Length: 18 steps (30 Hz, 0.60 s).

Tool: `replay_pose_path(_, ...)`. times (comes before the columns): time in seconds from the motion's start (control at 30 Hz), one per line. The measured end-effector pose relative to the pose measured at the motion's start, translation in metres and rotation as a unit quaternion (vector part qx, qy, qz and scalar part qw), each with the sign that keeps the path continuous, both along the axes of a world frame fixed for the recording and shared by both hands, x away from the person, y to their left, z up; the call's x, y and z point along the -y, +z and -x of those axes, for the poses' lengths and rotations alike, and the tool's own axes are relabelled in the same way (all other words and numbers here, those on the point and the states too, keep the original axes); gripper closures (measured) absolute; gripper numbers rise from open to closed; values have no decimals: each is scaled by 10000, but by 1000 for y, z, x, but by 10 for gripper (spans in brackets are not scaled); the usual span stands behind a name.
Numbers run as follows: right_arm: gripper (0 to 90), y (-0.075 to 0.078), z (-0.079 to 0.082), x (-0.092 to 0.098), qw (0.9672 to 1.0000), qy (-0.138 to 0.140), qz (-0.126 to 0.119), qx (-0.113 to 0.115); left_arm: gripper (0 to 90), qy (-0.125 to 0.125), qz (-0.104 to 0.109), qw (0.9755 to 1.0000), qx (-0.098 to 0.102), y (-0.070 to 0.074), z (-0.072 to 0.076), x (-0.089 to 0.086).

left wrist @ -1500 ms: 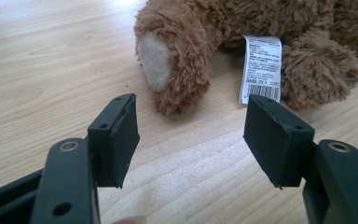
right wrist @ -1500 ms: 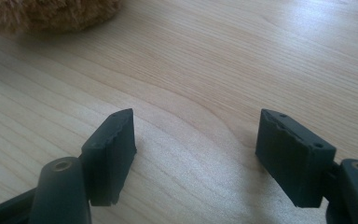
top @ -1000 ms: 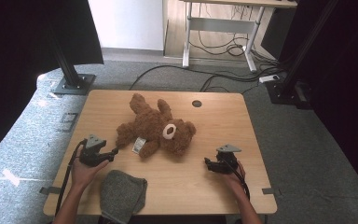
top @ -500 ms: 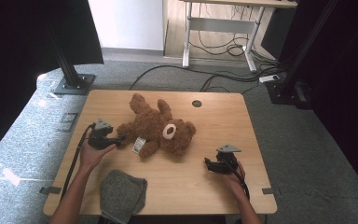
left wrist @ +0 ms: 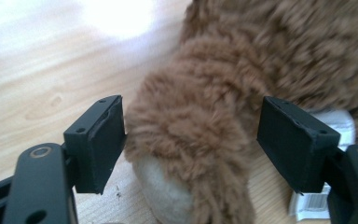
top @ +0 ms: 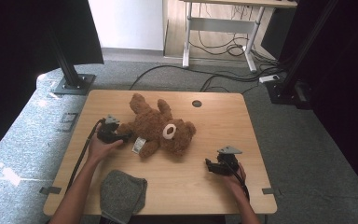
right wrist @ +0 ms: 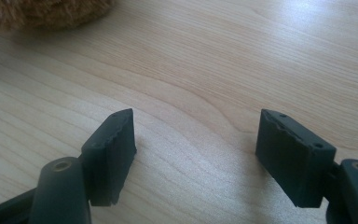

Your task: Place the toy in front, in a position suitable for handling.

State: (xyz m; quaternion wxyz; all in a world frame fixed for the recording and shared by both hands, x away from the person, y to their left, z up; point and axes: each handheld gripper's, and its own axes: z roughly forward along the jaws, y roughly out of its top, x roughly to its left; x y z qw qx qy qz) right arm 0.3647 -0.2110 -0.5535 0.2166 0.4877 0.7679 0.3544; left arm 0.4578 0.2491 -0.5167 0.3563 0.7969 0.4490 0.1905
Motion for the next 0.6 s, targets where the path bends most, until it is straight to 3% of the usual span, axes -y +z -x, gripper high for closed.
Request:
replay_pose_path(0.07, 283, 0, 0, 0, 10000, 0, 0, -1, 274, -56, -85, 9999, -42, -4, -1, 2)
replay_pose_path(0.1, 283, 0, 0, 0, 10000, 1, -1, -2, 378, 5, -227, 9997, 28, -6, 0, 5)
replay_pose_path(0.17, 283, 0, 0, 0, 10000, -2, -1, -1, 412, 19, -166, 9999, -19, -6, 0, 4)
replay_pose_path(0.23, 283, 0, 0, 0, 10000, -4, 1, 0, 504, 41, -118, 9999, -71, -4, 1, 3)
replay_pose_path(0.47, 284, 0, 0, 0, 10000, -11, -3, -1, 588, 48, -195, 9995, -249, 0, 14, 5)
replay_pose_path(0.6, 284, 0, 0, 0, 10000, -11, -3, 0, 598, 56, -51, 9997, -250, -1, 22, 2)
